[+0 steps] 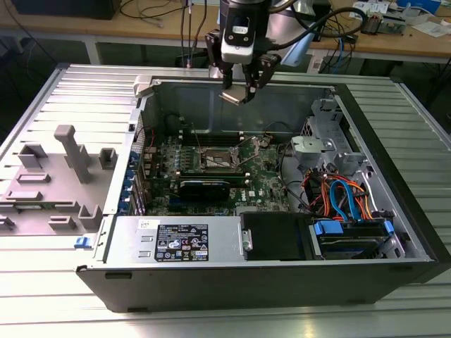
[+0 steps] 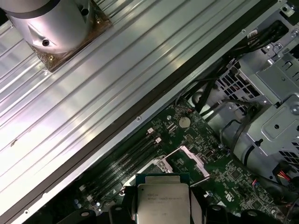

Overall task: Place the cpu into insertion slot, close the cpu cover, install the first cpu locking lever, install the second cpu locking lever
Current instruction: 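Place the cpu into insertion slot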

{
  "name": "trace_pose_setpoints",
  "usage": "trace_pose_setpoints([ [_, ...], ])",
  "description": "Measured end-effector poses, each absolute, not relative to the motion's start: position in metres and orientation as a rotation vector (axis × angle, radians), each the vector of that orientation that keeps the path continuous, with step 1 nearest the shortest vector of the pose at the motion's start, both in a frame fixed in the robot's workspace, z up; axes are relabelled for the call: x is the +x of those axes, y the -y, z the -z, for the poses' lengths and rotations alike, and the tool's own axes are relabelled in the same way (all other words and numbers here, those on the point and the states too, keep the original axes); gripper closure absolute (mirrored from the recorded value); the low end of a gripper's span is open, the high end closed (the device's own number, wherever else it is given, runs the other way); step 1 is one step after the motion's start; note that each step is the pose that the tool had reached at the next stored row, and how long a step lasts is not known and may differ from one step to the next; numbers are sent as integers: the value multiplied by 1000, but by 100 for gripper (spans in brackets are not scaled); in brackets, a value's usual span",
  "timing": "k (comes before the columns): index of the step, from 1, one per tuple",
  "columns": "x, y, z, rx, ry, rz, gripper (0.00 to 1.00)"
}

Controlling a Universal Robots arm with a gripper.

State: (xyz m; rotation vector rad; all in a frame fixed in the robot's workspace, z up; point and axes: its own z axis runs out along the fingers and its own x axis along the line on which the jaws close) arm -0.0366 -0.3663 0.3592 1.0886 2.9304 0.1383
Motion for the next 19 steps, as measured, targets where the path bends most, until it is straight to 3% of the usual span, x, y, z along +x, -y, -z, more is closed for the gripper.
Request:
trace_pose_setpoints([
  [19, -38, 366, -357, 1280, -2846, -136, 45],
])
